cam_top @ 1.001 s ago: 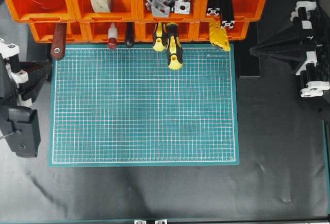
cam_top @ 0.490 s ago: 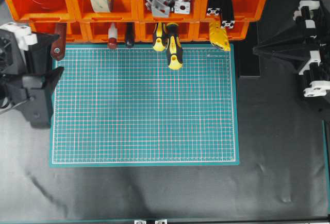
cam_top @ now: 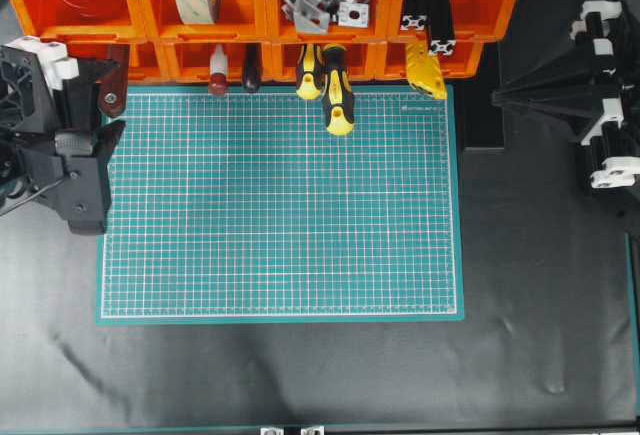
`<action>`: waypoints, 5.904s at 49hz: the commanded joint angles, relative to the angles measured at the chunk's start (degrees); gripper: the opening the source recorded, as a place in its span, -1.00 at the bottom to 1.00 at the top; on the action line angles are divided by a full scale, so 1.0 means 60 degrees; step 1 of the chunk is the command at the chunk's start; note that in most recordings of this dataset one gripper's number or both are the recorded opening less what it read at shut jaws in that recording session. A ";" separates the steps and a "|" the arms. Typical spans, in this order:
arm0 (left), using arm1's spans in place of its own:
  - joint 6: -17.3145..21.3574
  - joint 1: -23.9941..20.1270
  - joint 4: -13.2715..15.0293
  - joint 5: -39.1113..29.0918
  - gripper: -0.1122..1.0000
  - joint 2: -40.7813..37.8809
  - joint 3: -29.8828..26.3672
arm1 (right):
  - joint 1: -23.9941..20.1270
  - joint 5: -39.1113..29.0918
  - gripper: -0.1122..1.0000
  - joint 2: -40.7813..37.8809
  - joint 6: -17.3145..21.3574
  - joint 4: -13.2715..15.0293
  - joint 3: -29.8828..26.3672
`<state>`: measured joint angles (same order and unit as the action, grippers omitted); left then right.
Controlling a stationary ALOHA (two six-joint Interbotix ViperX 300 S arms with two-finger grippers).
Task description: Pick scraper from container rack with left arm.
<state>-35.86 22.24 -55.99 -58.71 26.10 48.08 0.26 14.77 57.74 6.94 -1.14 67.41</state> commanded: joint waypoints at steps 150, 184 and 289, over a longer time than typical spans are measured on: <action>0.4512 -0.0308 -0.0029 0.5449 -0.44 -0.4028 -0.4219 | 0.0000 -0.0015 -0.80 0.0117 0.0015 -0.1040 -0.0117; 0.2974 -0.0322 0.0015 0.5083 0.80 -0.3926 -0.3721 | 0.0000 -0.0103 -0.80 0.0088 0.0015 -0.1040 -0.0088; -0.3413 0.1157 0.0088 0.4512 0.72 0.8086 0.1157 | 0.0000 -0.1143 -0.80 0.1216 0.0000 -0.0996 -0.0513</action>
<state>-56.51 29.00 -55.20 -31.99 74.88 55.37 0.26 7.73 65.39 6.86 -7.21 66.18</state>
